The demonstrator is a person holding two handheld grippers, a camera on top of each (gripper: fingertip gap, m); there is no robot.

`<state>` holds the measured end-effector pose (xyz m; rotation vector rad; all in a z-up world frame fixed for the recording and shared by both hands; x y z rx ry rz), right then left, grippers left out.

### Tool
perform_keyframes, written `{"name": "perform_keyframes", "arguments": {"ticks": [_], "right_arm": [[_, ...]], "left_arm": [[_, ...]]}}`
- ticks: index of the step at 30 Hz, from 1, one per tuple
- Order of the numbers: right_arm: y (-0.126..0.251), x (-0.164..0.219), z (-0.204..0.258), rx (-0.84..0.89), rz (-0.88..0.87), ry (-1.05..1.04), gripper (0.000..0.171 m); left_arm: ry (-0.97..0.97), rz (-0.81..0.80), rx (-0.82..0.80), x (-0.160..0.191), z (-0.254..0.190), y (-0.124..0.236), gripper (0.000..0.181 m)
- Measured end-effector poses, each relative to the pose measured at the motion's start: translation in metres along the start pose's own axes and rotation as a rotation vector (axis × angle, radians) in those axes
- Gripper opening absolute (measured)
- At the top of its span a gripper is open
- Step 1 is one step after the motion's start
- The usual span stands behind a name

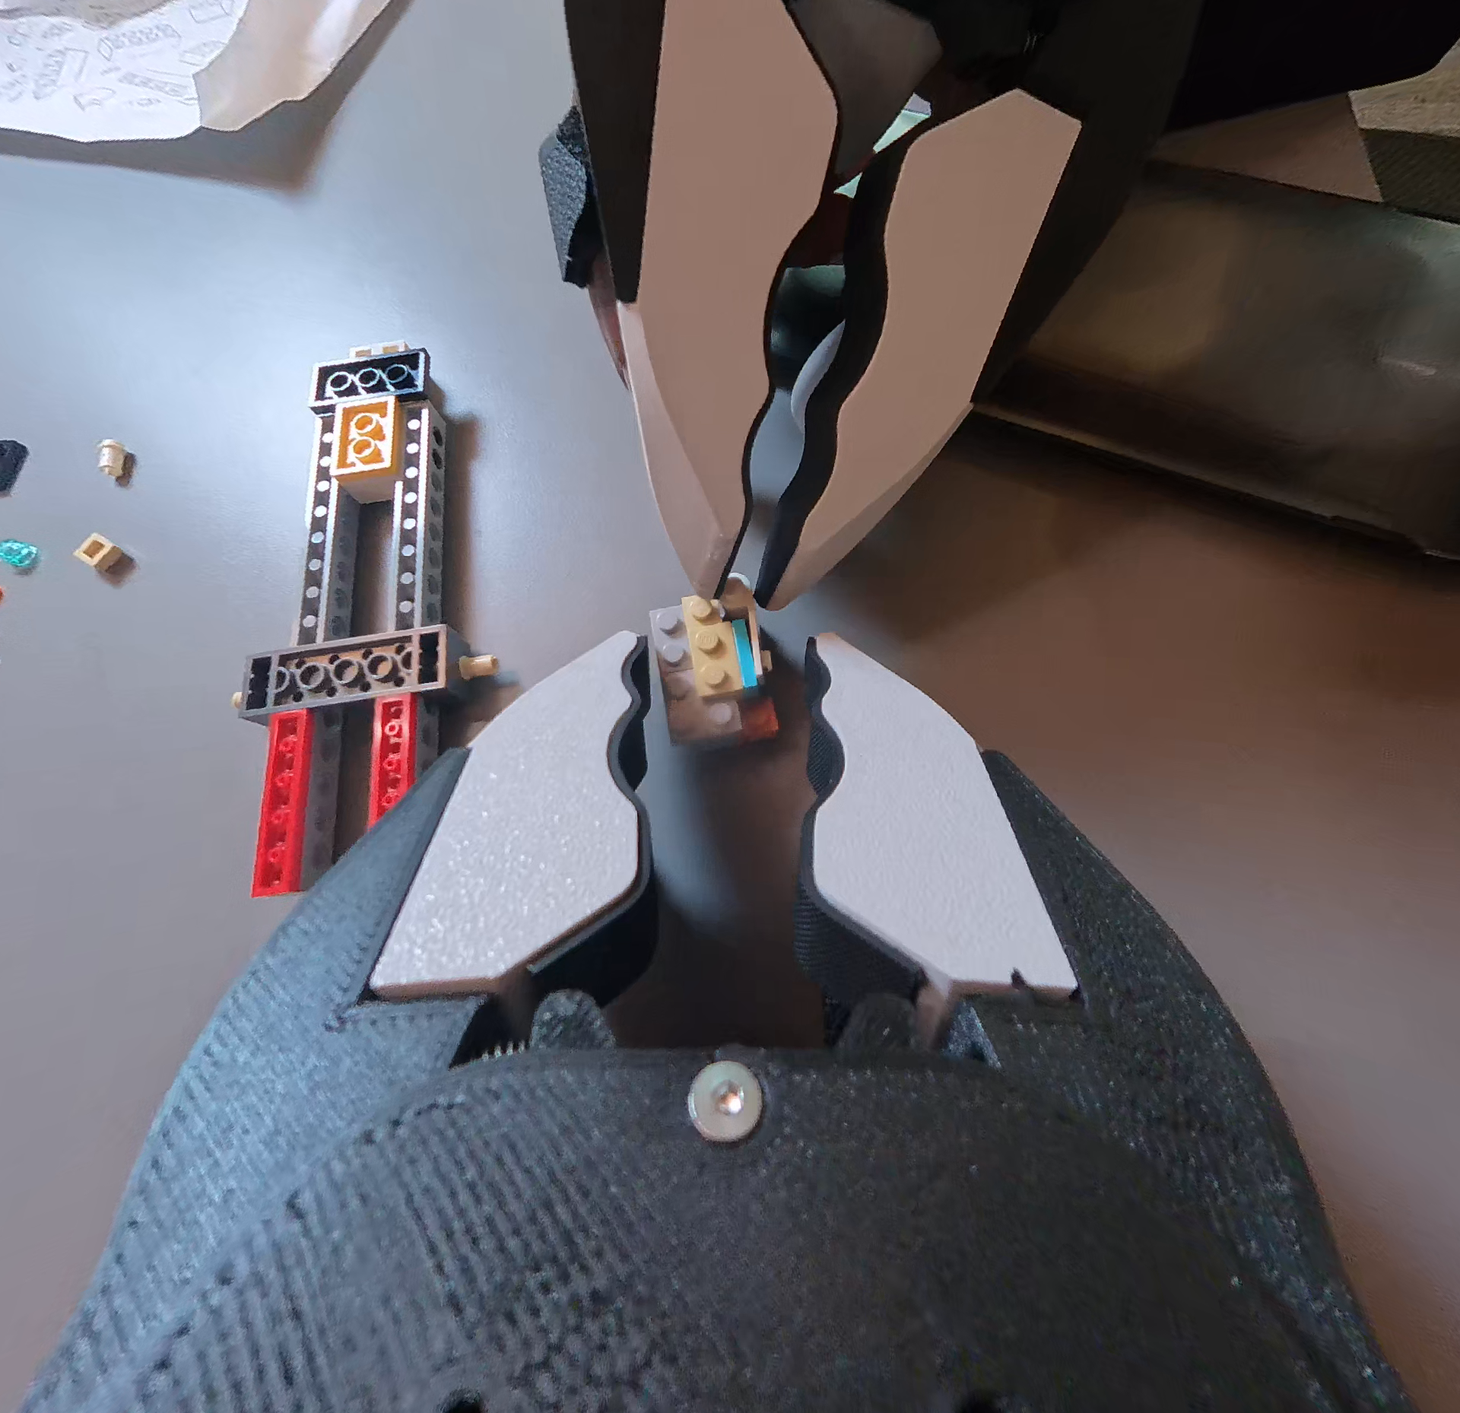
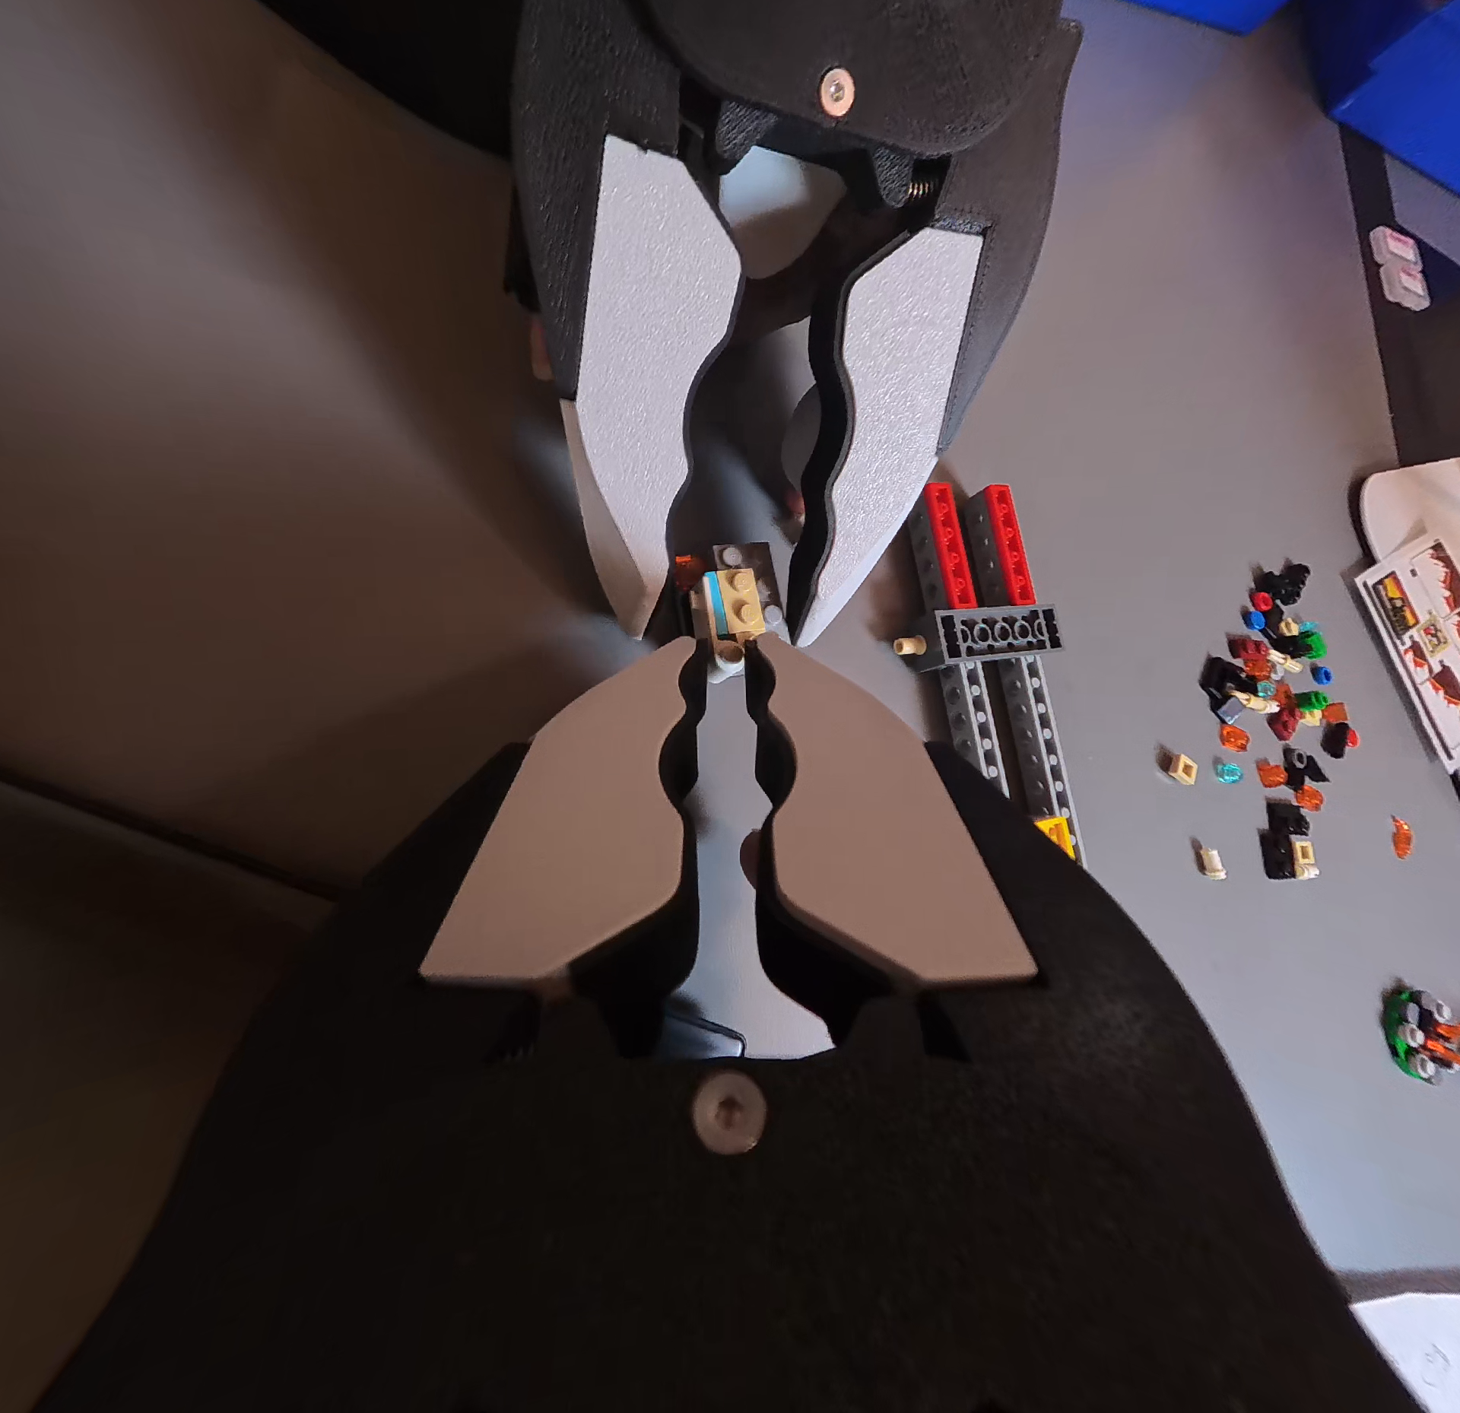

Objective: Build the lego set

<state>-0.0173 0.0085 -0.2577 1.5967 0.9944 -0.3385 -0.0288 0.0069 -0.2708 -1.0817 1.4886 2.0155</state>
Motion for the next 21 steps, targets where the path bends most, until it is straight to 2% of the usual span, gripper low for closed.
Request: {"name": "perform_keyframes", "arguments": {"ticks": [10,17,21], "right_arm": [[-0.0014,-0.0023,0.0015,-0.004,-0.024,0.004,0.008],[-0.0029,-0.0023,0.0025,0.0,-0.037,0.022,0.009],[-0.0036,-0.0025,0.0026,0.007,-0.04,0.033,0.01]], "left_arm": [[-0.005,-0.003,-0.011,0.0008,0.0011,0.0017,0.037],[0.007,-0.01,-0.018,-0.0005,0.0021,0.0021,0.027],[0.012,-0.01,-0.017,-0.0006,0.0019,0.002,0.027]]}}
Point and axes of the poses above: each gripper's, where its closed fingertips meet, y back along the fingers, x out of its underside, z = x × y across the jaws, the point moved 1 cm from there along y, back along the fingers, and after that the axes turned 5 degrees about -y, right-handed, at the moved point
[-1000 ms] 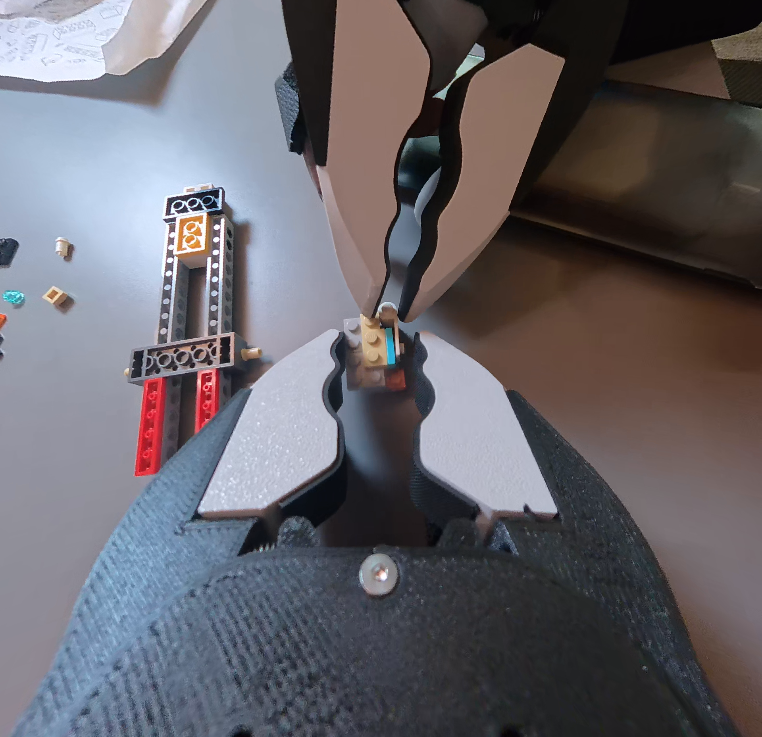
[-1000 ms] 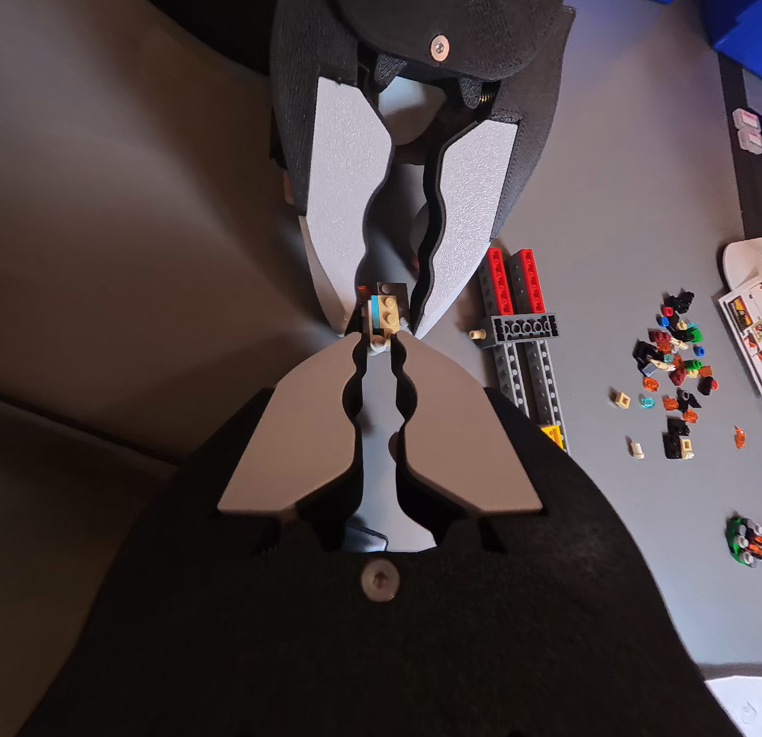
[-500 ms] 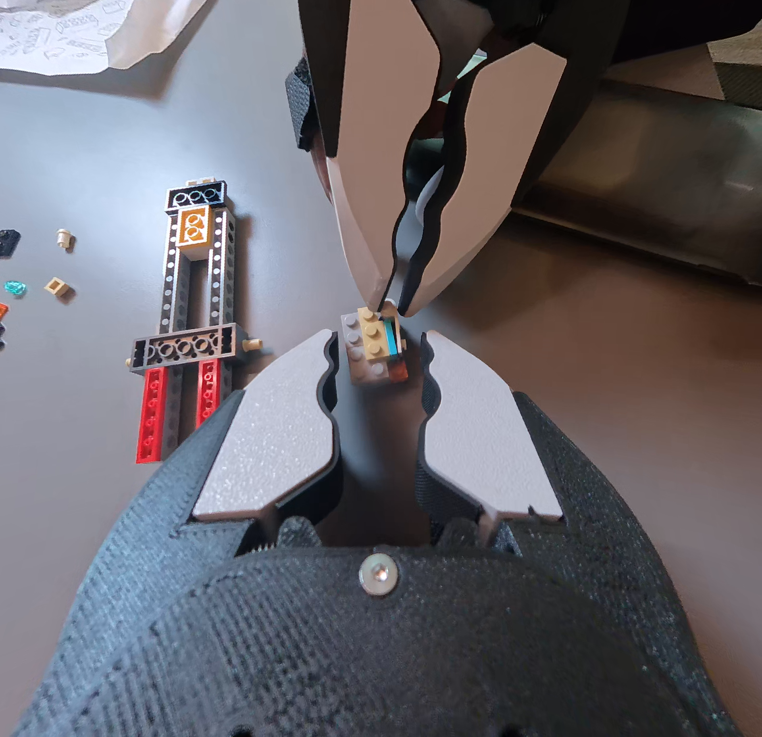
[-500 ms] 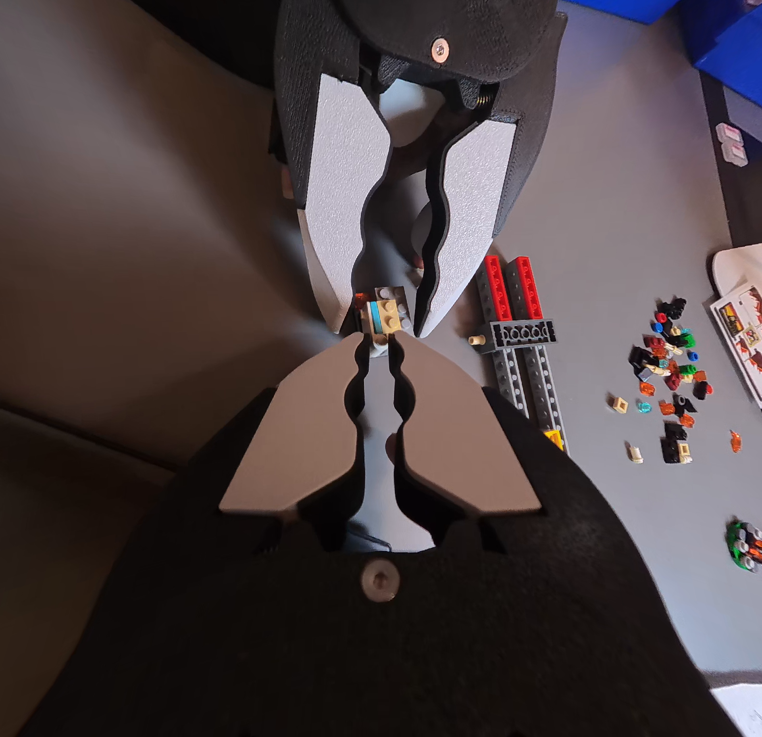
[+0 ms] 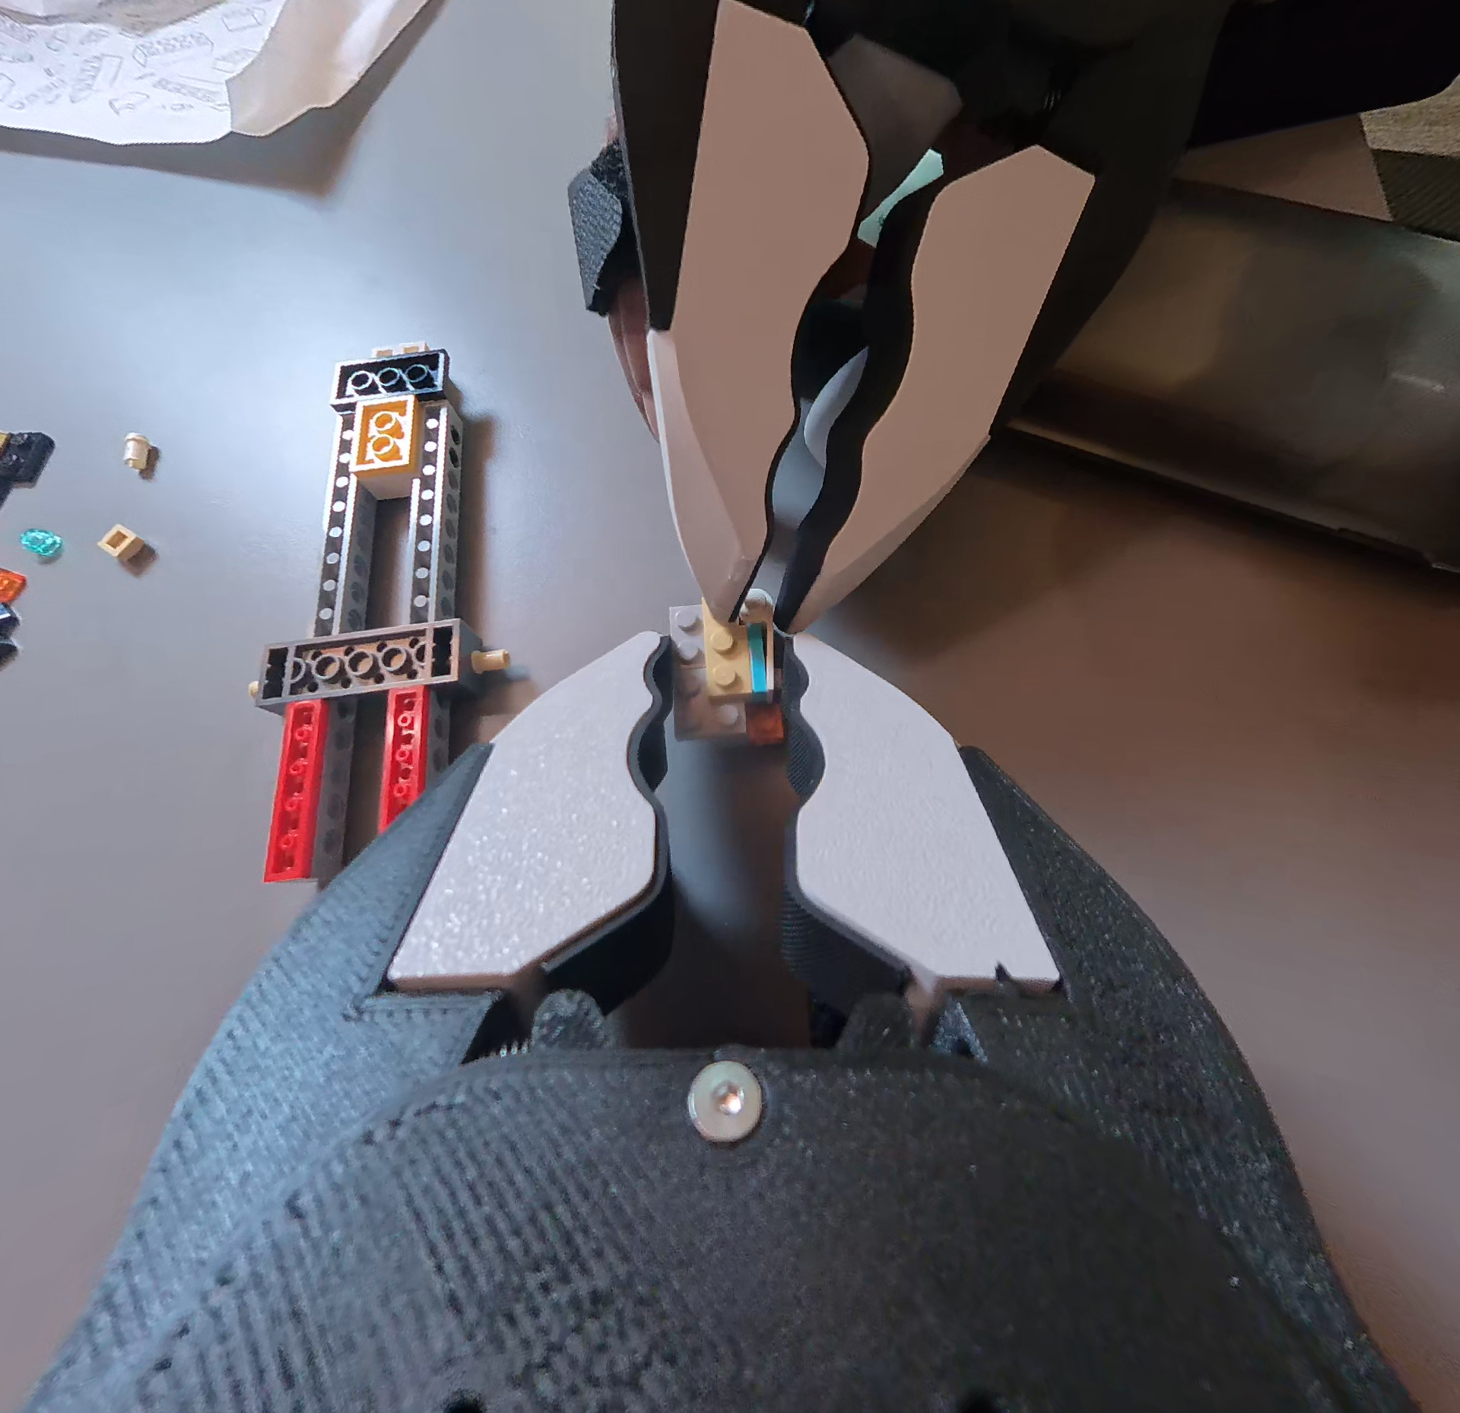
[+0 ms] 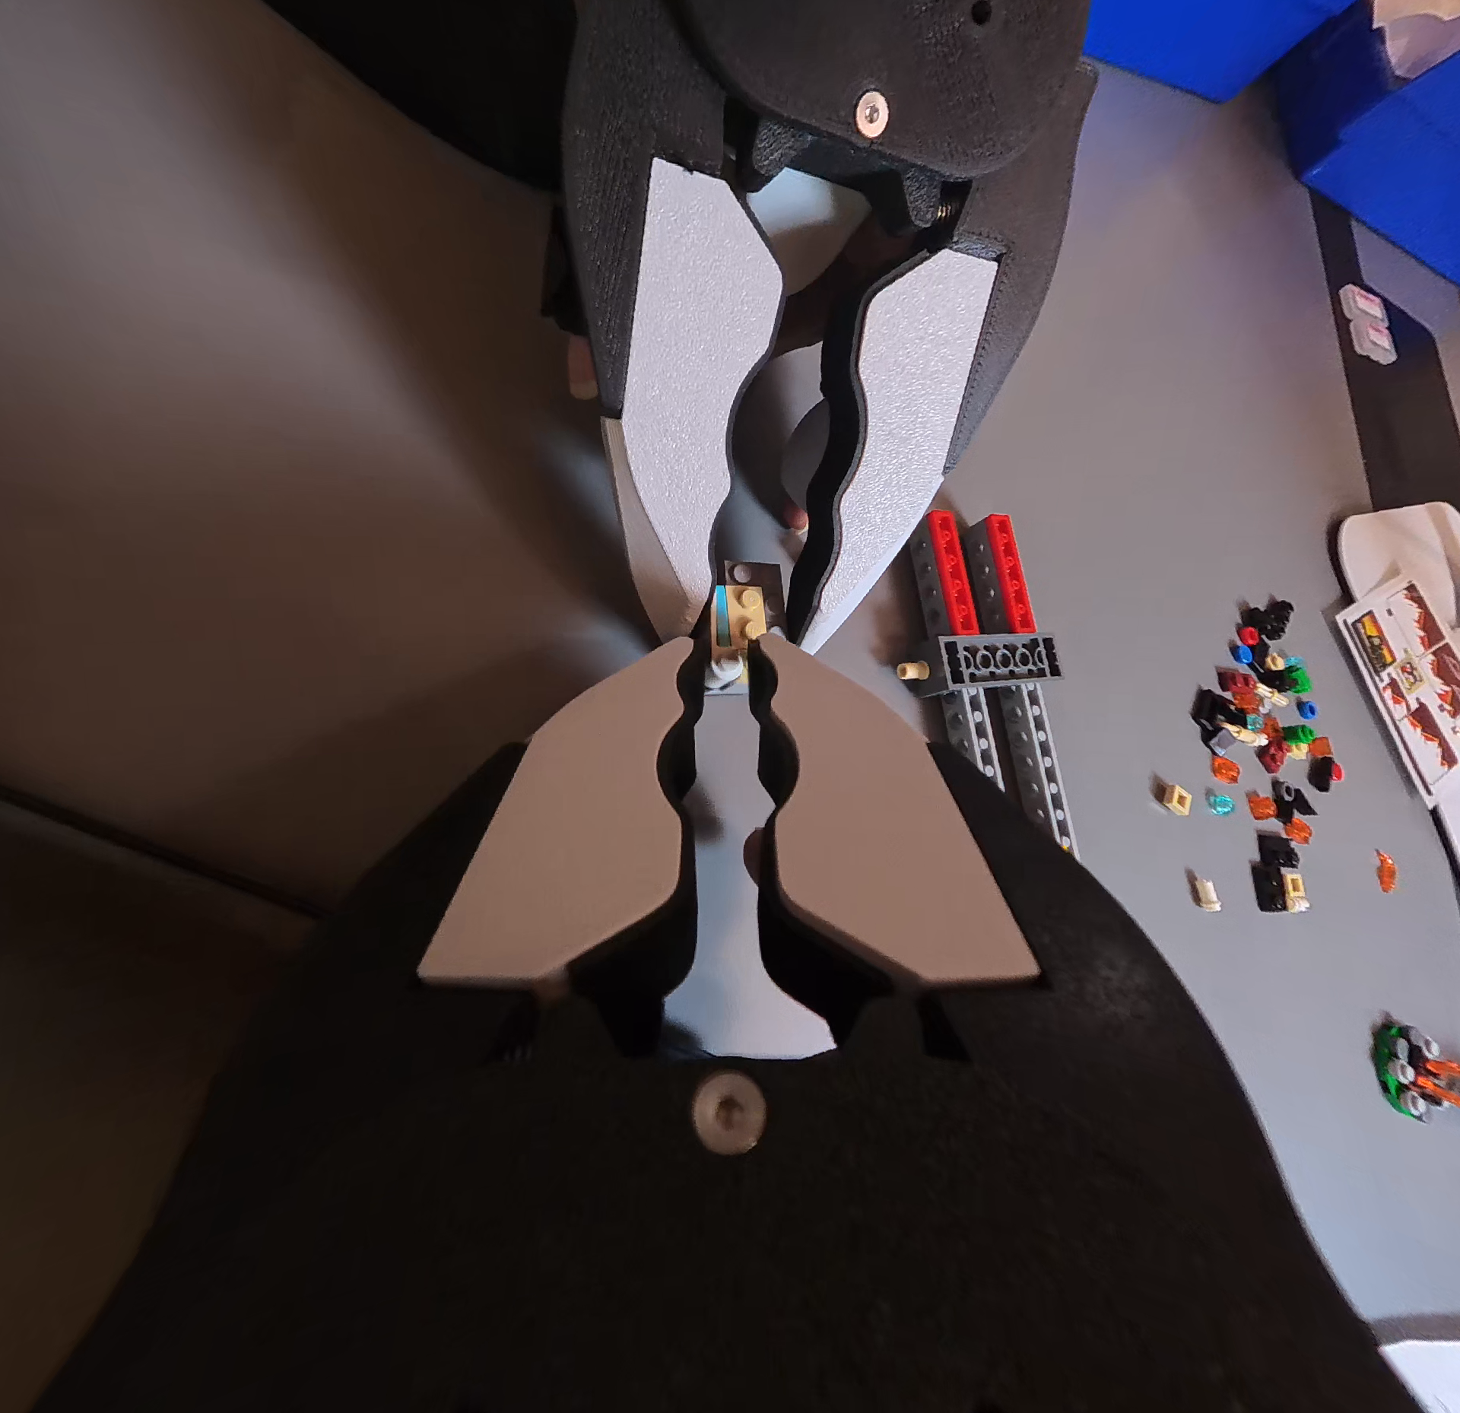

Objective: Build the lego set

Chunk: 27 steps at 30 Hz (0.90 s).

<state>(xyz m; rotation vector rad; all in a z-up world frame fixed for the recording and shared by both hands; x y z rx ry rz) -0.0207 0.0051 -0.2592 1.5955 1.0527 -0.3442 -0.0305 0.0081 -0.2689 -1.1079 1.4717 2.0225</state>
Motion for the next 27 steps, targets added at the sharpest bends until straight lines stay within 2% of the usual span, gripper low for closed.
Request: {"name": "perform_keyframes", "arguments": {"ticks": [7,17,27], "right_arm": [[0.0084,0.0005,0.0011,-0.073,-0.021,-0.094,0.012],[0.0051,0.0007,0.0014,-0.027,0.005,-0.026,0.005],[0.0031,-0.0002,0.0034,0.042,0.13,0.11,0.005]], "left_arm": [[-0.013,0.001,-0.004,0.0003,-0.0008,0.0001,0.027],[-0.025,0.002,-0.01,0.0005,-0.001,0.0001,0.026],[-0.045,0.012,-0.028,0.0013,-0.0007,-0.001,0.026]]}}
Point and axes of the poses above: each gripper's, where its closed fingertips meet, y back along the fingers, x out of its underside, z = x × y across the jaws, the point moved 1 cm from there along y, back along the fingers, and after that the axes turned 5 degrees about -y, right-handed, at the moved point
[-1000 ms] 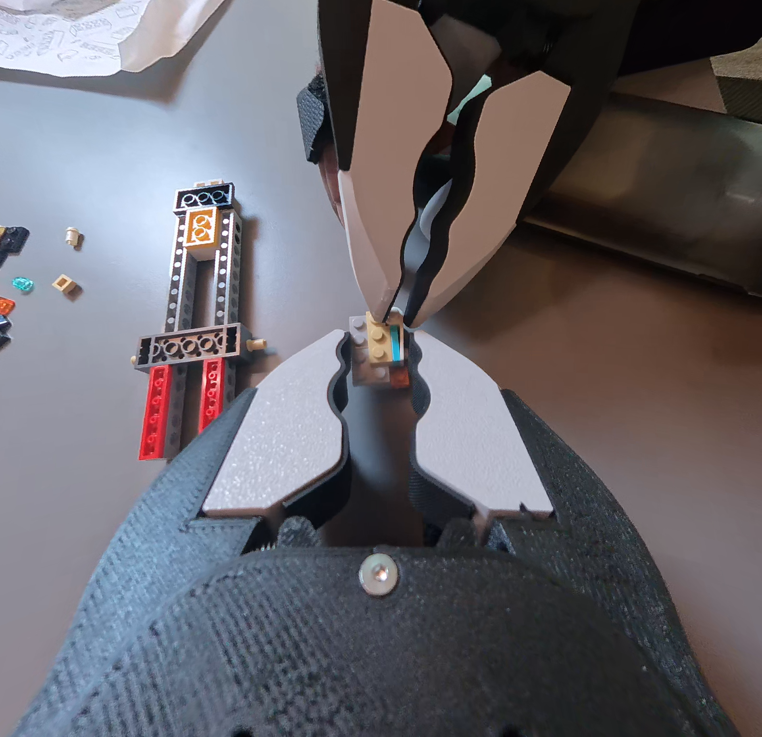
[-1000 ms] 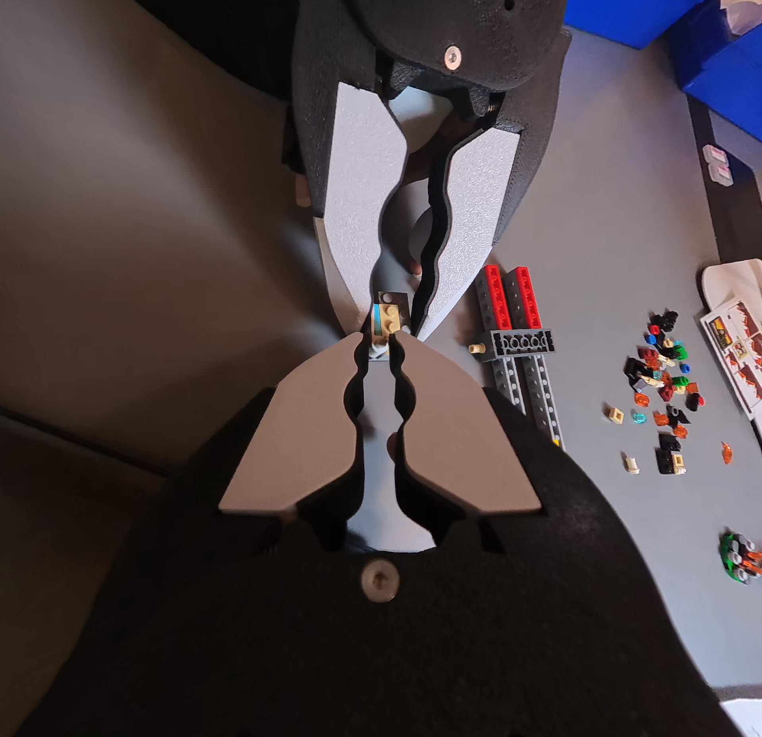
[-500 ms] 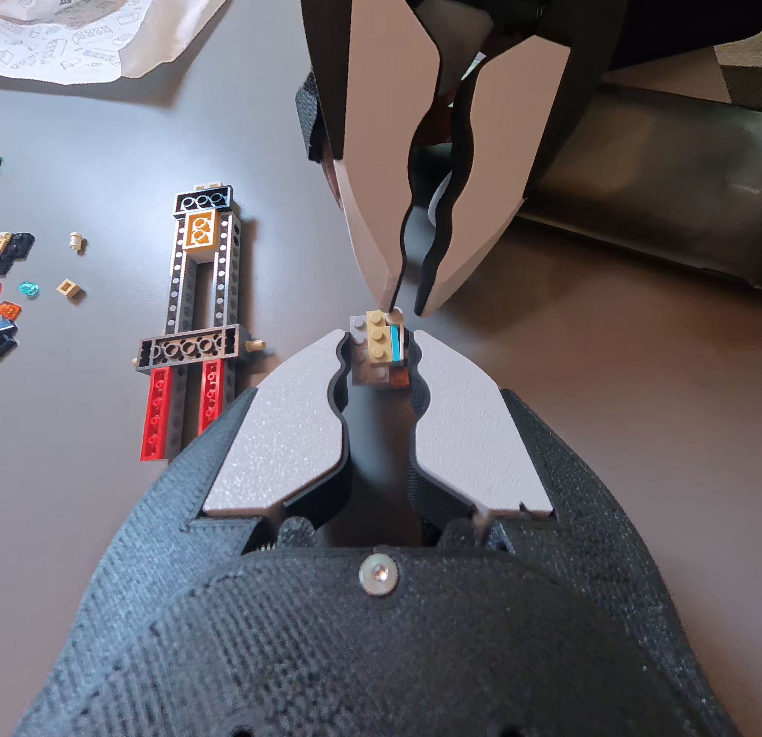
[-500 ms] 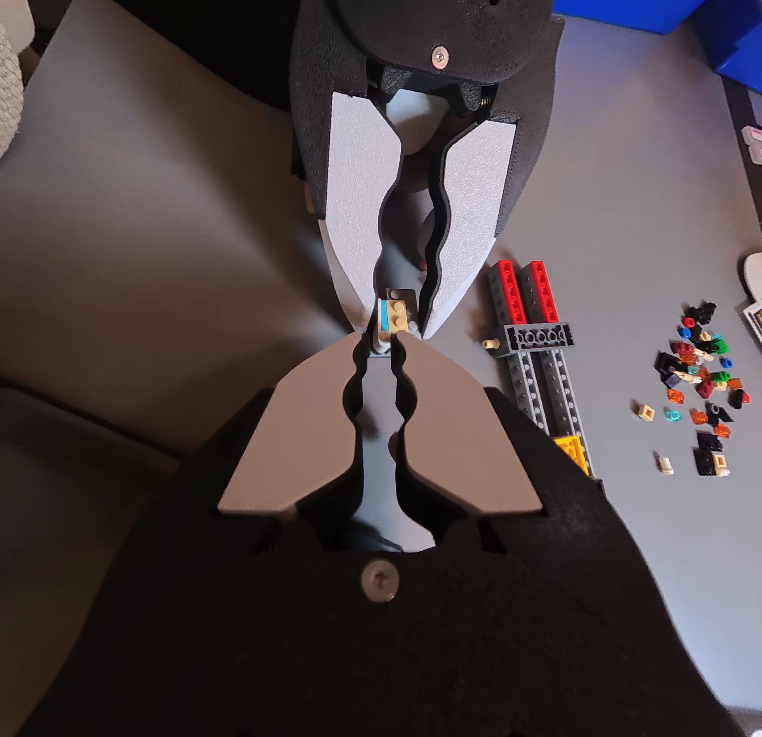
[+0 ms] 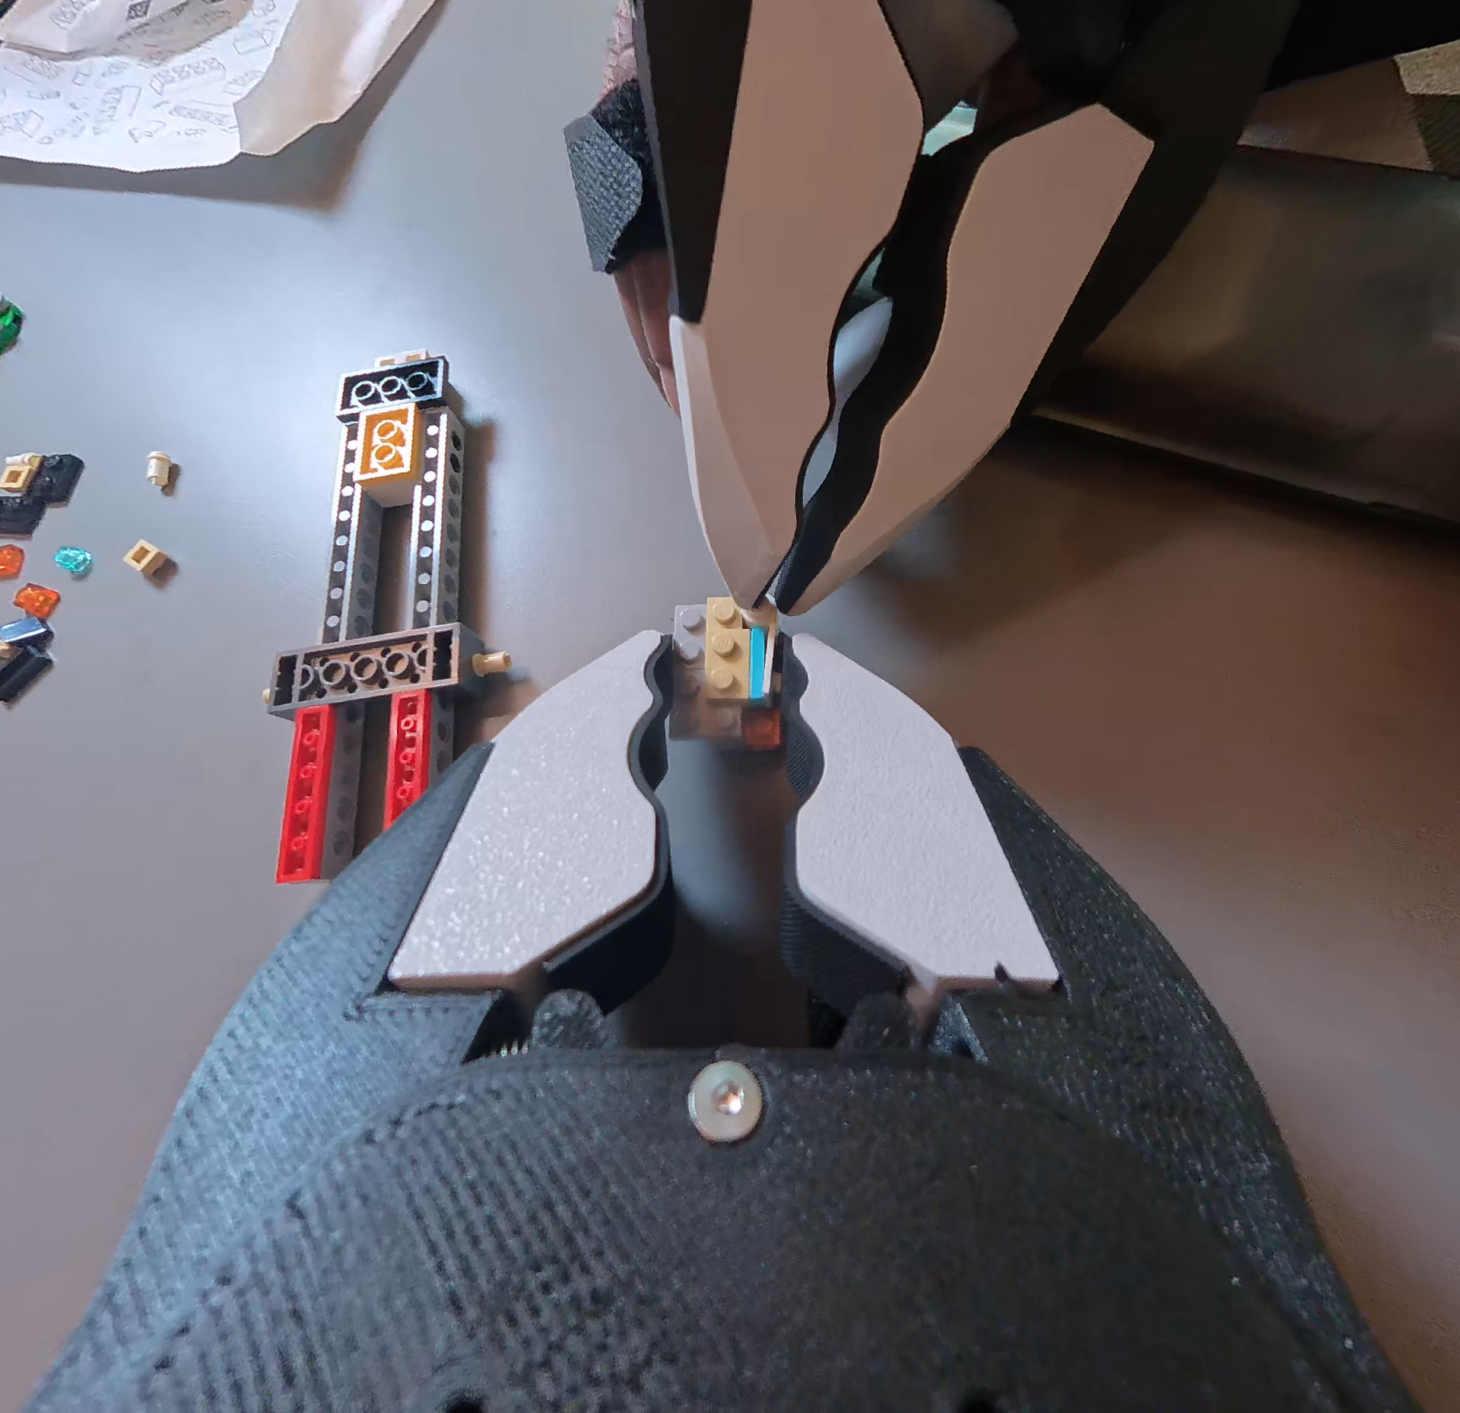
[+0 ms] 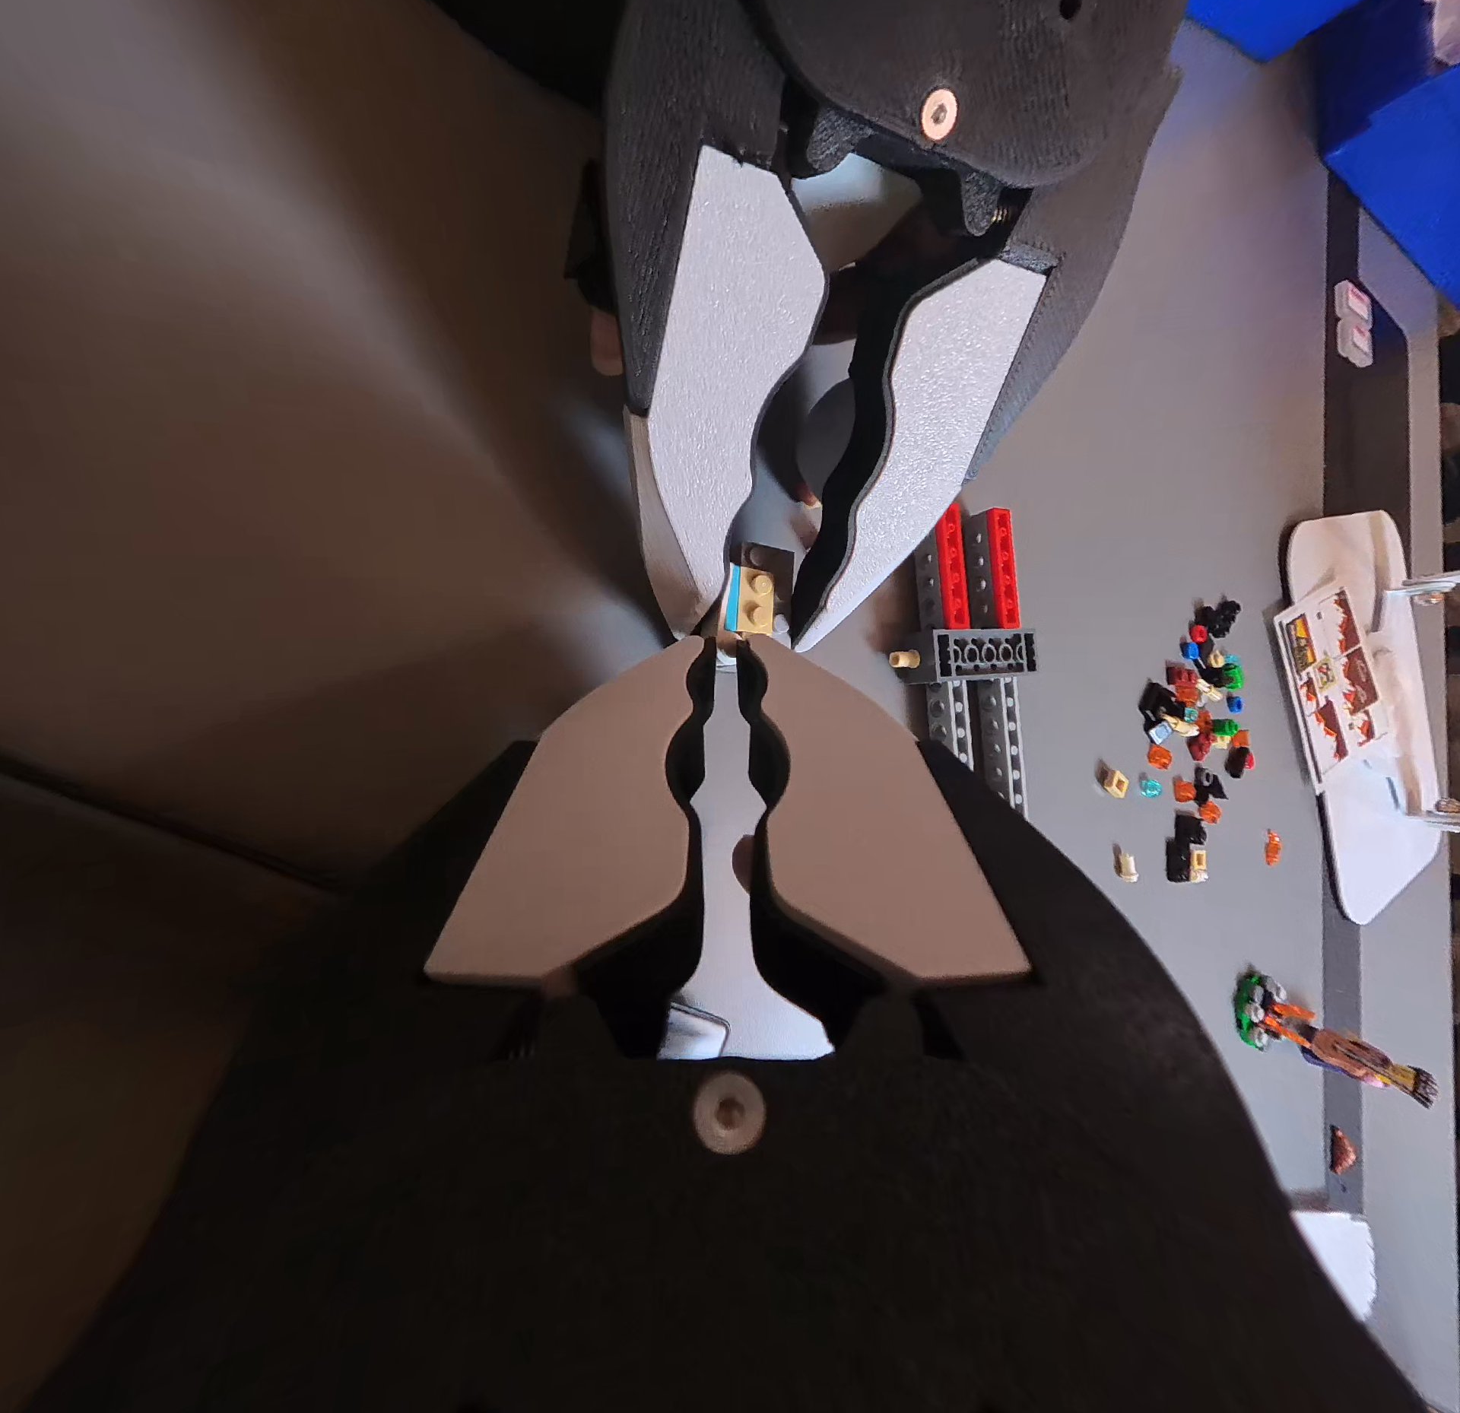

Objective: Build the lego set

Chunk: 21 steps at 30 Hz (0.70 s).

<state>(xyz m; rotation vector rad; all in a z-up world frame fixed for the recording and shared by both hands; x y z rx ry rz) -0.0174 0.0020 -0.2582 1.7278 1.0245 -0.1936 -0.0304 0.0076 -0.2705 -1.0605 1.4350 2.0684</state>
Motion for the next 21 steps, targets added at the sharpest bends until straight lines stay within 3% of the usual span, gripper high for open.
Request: {"name": "perform_keyframes", "arguments": {"ticks": [6,11,16,21], "right_arm": [[0.0,-0.001,0.0,-0.021,-0.038,-0.055,0.006],[0.009,-0.005,-0.008,-0.028,-0.137,-0.107,0.016],[0.018,-0.019,-0.013,0.036,-0.252,-0.04,0.035],[0.026,-0.036,-0.014,0.092,-0.333,0.013,0.038]], "left_arm": [[-0.009,-0.001,0.002,0.001,0.0,0.001,0.026],[0.111,-0.077,0.068,-0.009,0.004,0.012,0.026],[0.358,-0.23,0.25,-0.022,0.01,0.033,0.026],[0.501,-0.308,0.442,-0.032,0.002,0.043,0.026]]}}
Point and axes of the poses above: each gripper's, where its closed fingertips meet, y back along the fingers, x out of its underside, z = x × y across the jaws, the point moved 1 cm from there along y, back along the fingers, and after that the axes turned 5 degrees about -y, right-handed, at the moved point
